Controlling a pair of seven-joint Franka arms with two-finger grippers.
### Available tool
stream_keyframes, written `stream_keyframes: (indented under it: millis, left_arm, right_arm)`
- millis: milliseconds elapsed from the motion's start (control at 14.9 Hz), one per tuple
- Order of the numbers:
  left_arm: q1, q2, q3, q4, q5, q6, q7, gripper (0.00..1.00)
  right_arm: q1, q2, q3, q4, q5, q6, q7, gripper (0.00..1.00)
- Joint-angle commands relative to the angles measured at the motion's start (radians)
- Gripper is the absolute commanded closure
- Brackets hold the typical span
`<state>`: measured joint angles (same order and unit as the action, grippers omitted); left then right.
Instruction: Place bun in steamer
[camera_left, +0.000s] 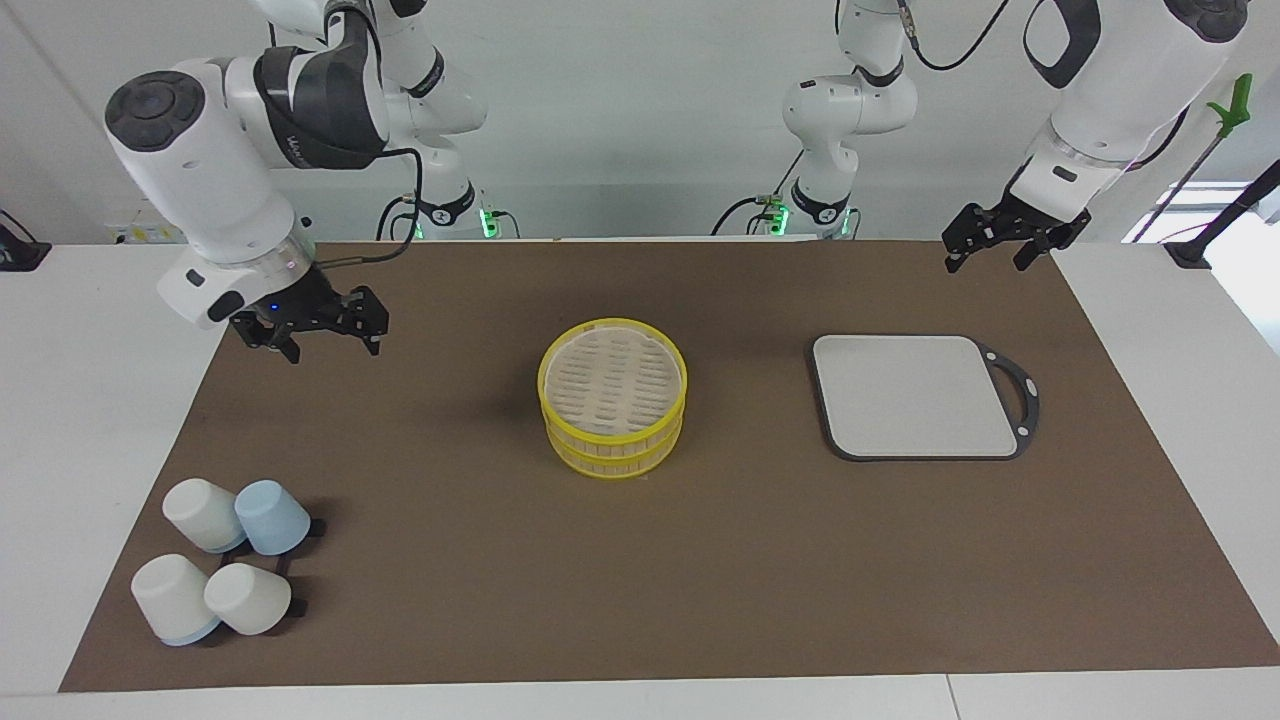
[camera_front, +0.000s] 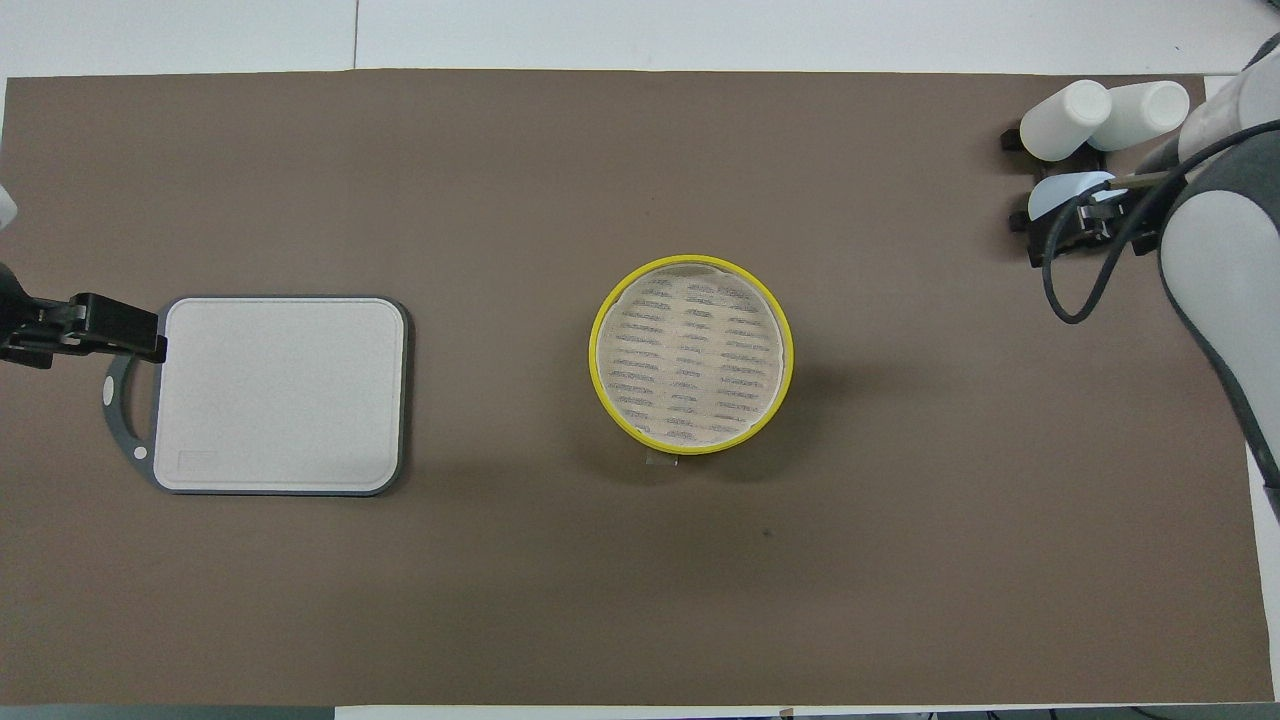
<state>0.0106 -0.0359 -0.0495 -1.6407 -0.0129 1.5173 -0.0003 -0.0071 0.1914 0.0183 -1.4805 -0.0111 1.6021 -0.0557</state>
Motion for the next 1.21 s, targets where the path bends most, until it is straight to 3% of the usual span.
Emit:
stream_keyframes:
  millis: [0, 404, 1144]
  left_arm:
    - [0.012, -0.021, -0.007, -0.021, 0.016, 0.012, 0.013, 0.0]
    - [0.012, -0.021, -0.007, -0.021, 0.016, 0.012, 0.013, 0.0]
    - [0.011, -0.021, -0.007, -0.021, 0.016, 0.011, 0.013, 0.0]
  right_arm:
    - [-0.04, -0.073, 0.018, -0.104, 0.0, 0.016, -0.003, 0.0]
    - [-0.057, -0.154, 0.018, -0.205, 0.0, 0.065, 0.01, 0.0]
    - [-0.068, -0.153, 0.017, -0.201, -0.001, 0.079, 0.008, 0.0]
